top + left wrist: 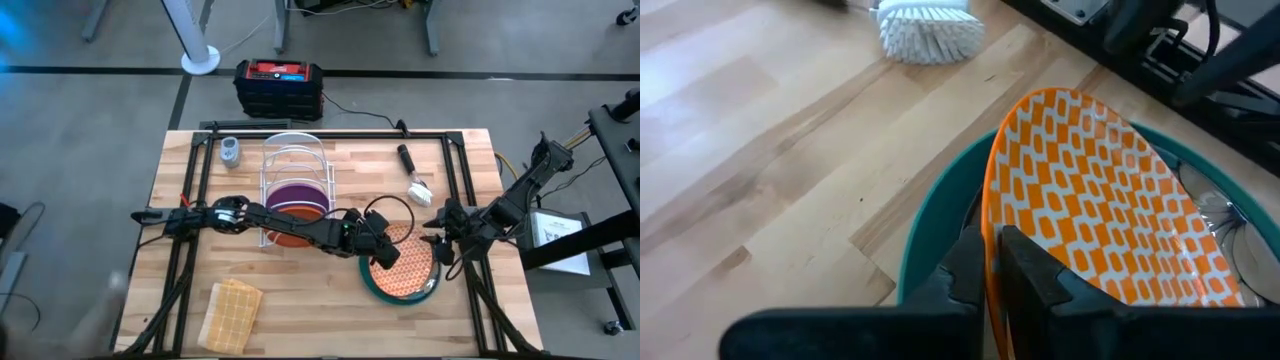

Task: Sort dishes
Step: Put the orange/white plate into the dish rack

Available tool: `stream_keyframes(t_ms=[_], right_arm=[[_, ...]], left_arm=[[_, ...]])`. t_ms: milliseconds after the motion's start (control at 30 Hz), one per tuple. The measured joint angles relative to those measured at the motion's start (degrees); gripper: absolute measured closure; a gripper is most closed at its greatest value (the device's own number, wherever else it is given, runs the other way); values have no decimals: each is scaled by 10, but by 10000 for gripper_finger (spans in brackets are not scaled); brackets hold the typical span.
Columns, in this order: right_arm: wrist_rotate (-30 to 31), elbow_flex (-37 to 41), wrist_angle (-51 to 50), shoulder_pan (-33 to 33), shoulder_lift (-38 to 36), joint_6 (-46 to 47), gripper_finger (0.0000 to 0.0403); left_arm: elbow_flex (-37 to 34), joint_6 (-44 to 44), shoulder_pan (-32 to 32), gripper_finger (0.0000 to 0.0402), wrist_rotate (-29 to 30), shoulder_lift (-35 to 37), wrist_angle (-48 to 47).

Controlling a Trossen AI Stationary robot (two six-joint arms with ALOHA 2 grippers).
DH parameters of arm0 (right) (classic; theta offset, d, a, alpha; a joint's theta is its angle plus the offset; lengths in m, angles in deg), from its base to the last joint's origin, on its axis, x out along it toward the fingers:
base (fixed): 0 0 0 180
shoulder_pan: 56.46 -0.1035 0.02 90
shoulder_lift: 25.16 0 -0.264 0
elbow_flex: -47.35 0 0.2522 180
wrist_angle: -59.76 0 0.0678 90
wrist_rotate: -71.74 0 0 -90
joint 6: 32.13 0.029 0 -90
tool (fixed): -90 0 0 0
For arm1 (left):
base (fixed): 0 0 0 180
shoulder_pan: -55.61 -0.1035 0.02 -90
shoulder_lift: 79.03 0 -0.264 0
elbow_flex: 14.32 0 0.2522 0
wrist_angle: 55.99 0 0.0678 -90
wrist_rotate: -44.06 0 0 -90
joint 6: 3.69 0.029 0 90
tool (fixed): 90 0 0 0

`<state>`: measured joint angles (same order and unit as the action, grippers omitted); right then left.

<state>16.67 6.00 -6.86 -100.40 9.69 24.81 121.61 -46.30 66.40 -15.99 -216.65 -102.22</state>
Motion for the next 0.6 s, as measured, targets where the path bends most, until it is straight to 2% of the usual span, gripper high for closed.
stream_keyframes(t_ms=[233,600], right_arm=[[11,0,-6,0,0,4,182],[7,0,3,0,0,-18,153]], left_arm=[[-1,15,2,397,10,12,-1],[-1,112,9,397,28,15,17]])
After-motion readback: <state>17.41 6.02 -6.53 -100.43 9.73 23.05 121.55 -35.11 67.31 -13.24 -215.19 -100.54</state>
